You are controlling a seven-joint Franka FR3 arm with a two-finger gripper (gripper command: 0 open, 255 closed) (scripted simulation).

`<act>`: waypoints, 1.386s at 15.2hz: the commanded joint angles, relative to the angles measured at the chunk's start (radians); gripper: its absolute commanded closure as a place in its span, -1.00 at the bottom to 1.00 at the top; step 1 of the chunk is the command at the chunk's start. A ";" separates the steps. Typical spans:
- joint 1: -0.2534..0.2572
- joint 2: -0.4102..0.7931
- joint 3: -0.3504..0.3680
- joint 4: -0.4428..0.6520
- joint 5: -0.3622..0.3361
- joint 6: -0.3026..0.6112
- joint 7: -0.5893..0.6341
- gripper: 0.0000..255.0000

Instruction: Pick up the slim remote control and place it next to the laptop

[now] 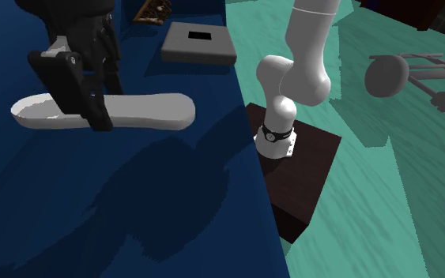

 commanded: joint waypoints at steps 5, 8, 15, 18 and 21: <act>-0.035 -0.188 -0.062 -0.185 0.008 0.004 -0.098 1.00; -0.051 -0.274 -0.099 -0.260 0.002 -0.004 -0.150 1.00; -0.091 -0.450 -0.193 -0.390 -0.037 -0.041 -0.277 1.00; -0.110 -0.515 -0.236 -0.428 -0.063 -0.062 -0.333 1.00; -0.131 -0.573 -0.282 -0.456 -0.093 -0.086 -0.392 1.00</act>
